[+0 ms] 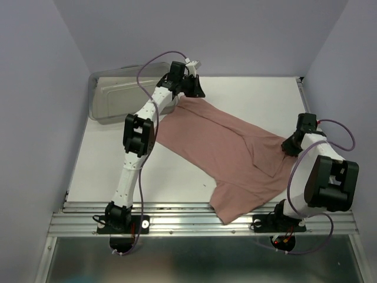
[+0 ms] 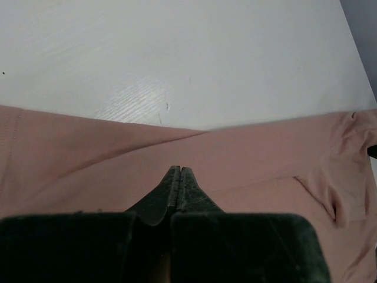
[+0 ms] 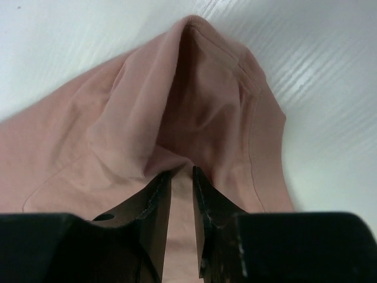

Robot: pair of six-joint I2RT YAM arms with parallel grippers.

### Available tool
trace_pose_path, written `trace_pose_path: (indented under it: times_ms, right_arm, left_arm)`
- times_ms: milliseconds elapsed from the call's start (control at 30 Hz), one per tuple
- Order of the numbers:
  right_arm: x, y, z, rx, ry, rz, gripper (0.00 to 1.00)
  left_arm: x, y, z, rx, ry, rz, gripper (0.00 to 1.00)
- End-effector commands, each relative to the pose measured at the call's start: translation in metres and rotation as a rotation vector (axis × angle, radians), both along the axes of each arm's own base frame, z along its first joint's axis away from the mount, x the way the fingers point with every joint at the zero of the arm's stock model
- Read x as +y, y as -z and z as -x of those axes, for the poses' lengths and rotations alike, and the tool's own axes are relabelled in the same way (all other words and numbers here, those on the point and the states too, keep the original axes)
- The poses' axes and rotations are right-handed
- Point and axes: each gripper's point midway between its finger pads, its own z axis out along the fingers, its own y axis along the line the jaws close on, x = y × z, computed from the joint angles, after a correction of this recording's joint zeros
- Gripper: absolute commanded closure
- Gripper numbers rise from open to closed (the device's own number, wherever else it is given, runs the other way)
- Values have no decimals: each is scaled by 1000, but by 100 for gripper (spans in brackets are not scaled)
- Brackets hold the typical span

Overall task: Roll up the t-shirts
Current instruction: Fold the T-shirt at the center of the board.

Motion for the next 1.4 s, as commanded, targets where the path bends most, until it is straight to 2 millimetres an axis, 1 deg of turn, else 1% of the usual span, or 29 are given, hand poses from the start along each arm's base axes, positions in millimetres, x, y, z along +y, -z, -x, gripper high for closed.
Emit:
trace_pose_path:
  times_ms: [0,67,100,133,167,200,233,267,333,400,433,533,567,633,667,733,767,800,833,867,900,933,967,1033,1067,1167,1200,1333,1367]
  right_arm:
    - [-24,4,-26,-55,35,46,73]
    - [-36,17,-20,-8,69,66,74]
    - [-38,29,-18,29,72,69,74]
    - [-49,33,-14,47,100,77,74]
    - [-53,38,-12,63,108,82,74]
    - [-55,43,-11,78,113,89,74]
    - [-60,53,-5,113,131,85,74]
    - [-69,54,-3,129,157,107,75]
    - [-73,60,1,156,172,127,75]
    - [-83,57,6,171,203,167,75]
    - [-85,55,7,174,203,177,75]
    - [-88,39,0,133,200,190,75]
    - [-84,28,-9,83,187,168,75]
    - [-76,15,-23,9,153,125,74]
    - [-65,-1,-34,-68,121,74,72]
    - [-50,-21,-49,-165,58,12,67]
    - [-47,-31,-50,-193,47,7,66]
    - [-41,-47,-52,-236,27,15,64]
    - [-40,-53,-49,-238,24,16,61]
    - [-33,-59,-47,-247,5,10,53]
    - [-30,-71,-44,-275,-12,14,48]
    - [-24,-70,-36,-257,-25,0,44]
    - [-19,-71,-29,-251,-37,-12,44]
    - [-3,-71,-18,-245,-75,-53,43]
    - [13,-70,-10,-252,-105,-80,43]
    - [44,-63,6,-223,-152,-106,44]
    - [65,-53,10,-187,-188,-110,44]
    - [85,-29,24,-78,-201,-57,44]
    - [81,-23,26,-50,-177,-28,44]
  left_arm:
    - [3,14,-9,-29,-30,-48,100]
    - [3,24,-10,-19,-41,-66,100]
    - [3,26,-9,-20,-45,-73,100]
    - [2,28,-9,-26,-49,-83,100]
    - [2,30,-8,-24,-50,-89,100]
    - [1,30,-8,-30,-49,-92,100]
    - [0,30,-6,-31,-45,-92,100]
    - [-5,28,-5,-37,-36,-87,100]
    - [-7,23,-4,-46,-28,-79,100]
    - [-11,18,-2,-54,-21,-74,100]
    - [-13,16,-1,-59,-16,-72,100]
    - [-17,16,2,-60,-7,-72,100]
    - [-18,16,3,-56,-9,-71,100]
    - [-20,16,5,-53,-3,-67,100]
    - [-21,13,6,-55,-3,-65,100]
    - [-22,6,8,-61,-2,-62,100]
    - [-21,4,8,-63,-7,-64,100]
    - [-21,0,8,-70,-10,-63,100]
    - [-20,-3,8,-73,-13,-66,100]
    - [-18,-11,8,-88,-21,-68,100]
    - [-17,-14,9,-90,-23,-70,100]
    - [-15,-15,10,-88,-26,-74,100]
    - [-14,-22,11,-96,-26,-74,100]
    - [-13,-27,14,-100,-24,-77,100]
    - [-11,-32,15,-102,-30,-77,100]
    - [-9,-40,18,-99,-38,-74,100]
    - [-9,-45,19,-98,-43,-69,100]
    - [-5,-50,24,-90,-59,-70,100]
    - [-4,-51,26,-89,-59,-71,100]
